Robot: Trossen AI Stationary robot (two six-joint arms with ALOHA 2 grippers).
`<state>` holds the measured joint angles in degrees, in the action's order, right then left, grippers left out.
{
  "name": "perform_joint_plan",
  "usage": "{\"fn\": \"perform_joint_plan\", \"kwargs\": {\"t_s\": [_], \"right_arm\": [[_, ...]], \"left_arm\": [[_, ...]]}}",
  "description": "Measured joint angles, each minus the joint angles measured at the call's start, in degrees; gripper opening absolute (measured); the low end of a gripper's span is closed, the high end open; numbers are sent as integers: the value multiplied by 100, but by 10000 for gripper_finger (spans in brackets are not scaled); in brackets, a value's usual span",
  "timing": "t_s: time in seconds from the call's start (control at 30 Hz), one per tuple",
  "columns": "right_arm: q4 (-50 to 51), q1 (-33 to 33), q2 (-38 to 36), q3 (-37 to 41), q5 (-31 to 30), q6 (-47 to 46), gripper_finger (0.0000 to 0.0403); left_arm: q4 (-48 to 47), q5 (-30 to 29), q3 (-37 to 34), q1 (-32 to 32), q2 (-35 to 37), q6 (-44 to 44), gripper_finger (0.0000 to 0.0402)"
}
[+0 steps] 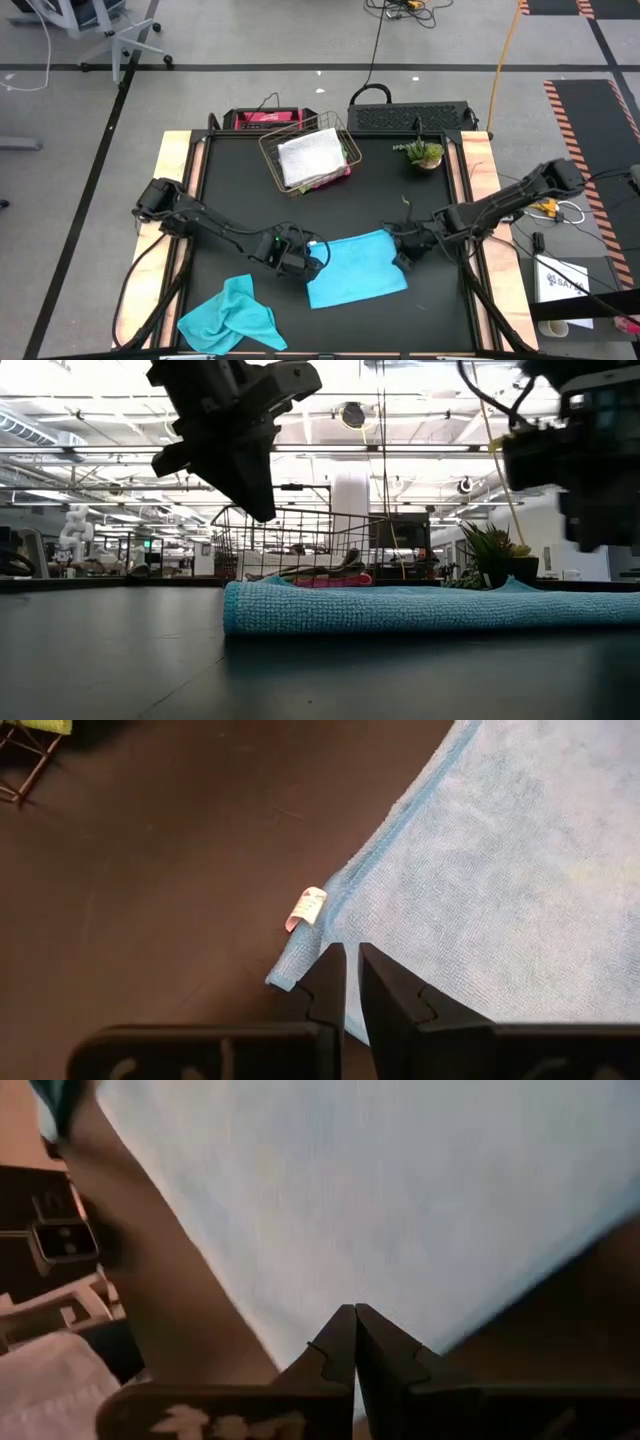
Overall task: Fold microfiber towels
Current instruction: Fold the right light blue microfiber cloth
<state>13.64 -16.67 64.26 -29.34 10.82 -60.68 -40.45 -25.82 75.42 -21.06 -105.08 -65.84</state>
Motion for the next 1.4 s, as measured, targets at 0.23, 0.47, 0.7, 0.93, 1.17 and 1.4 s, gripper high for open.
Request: {"fn": "perform_joint_plan", "kwargs": {"t_s": [0.23, 0.47, 0.7, 0.93, 1.17, 1.4], "right_arm": [[113, -981, 1, -2, -12, -1396, 0], [622, -1919, 7, -344, -277, -2646, 0], [2677, -2199, 108, -1641, -1281, -2737, 0], [3671, -1717, 152, -1675, -2008, -1446, 0], [2767, -714, 156, -1178, -1847, -13, 38], [1909, 328, 154, -893, -1810, 1074, 126]], "left_arm": [[0, -20, 0, -2, 0, 11, 30], [0, -22, 0, 72, 0, 19, 30], [9, 21, 0, 245, 0, 229, 30], [15, 28, 0, 348, 0, 271, 31], [15, 35, 0, 341, 0, 256, 31], [15, 35, 0, 341, 0, 232, 31]]}}
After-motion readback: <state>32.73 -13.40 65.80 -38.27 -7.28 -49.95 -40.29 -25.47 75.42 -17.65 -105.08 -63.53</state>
